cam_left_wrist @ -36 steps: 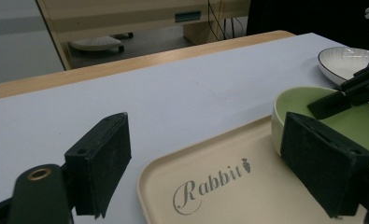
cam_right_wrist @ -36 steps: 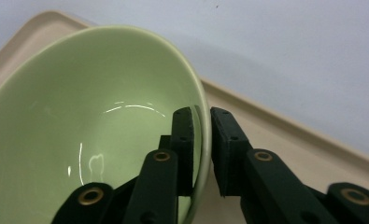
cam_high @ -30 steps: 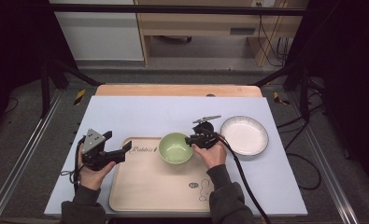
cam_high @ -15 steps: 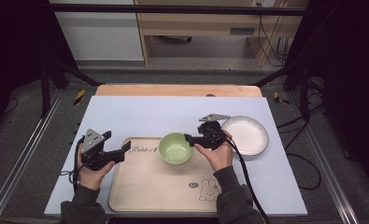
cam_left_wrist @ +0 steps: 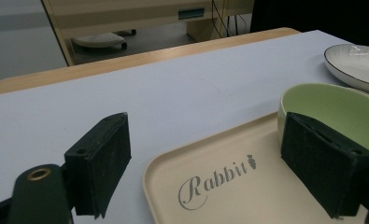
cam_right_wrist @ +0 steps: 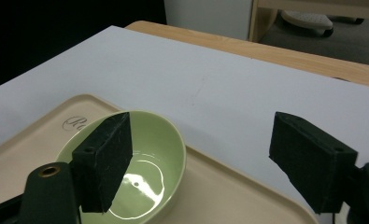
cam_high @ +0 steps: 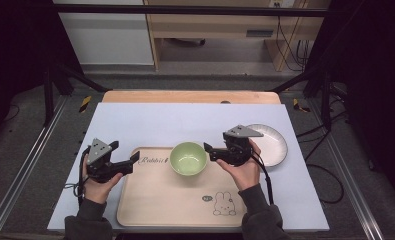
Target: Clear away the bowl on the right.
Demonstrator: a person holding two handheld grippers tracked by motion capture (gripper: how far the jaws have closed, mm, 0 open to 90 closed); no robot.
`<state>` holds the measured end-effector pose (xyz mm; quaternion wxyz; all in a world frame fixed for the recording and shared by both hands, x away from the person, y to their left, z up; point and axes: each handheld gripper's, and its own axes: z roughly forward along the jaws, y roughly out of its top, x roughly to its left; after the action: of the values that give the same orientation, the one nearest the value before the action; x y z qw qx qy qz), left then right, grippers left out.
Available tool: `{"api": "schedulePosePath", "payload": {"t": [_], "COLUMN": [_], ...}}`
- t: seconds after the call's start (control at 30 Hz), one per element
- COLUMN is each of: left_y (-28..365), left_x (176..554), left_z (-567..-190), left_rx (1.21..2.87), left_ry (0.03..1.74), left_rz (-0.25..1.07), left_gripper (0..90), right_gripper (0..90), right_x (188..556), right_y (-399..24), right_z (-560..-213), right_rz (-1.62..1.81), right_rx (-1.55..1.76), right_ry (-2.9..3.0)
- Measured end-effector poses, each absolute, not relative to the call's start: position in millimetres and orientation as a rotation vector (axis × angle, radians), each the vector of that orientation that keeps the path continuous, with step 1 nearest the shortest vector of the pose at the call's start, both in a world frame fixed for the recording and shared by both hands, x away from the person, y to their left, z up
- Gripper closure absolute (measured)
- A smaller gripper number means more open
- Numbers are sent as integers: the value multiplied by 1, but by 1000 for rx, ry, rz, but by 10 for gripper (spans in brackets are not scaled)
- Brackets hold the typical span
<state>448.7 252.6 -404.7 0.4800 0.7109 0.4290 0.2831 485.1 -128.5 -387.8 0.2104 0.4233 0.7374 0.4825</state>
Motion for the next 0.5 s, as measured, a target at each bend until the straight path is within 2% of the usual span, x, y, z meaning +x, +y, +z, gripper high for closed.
{"api": "schedulePosePath", "payload": {"t": [0.5], "left_y": [254], "left_x": [446], "left_z": [-410], "left_rx": [1746], "left_ry": [1051], "left_rz": [683], "left_gripper": [153], "right_gripper": [184], "right_x": [458], "right_y": [-157], "right_z": [-402], "right_rz": [1341], "right_rx": [1126], "right_ry": [1994]}}
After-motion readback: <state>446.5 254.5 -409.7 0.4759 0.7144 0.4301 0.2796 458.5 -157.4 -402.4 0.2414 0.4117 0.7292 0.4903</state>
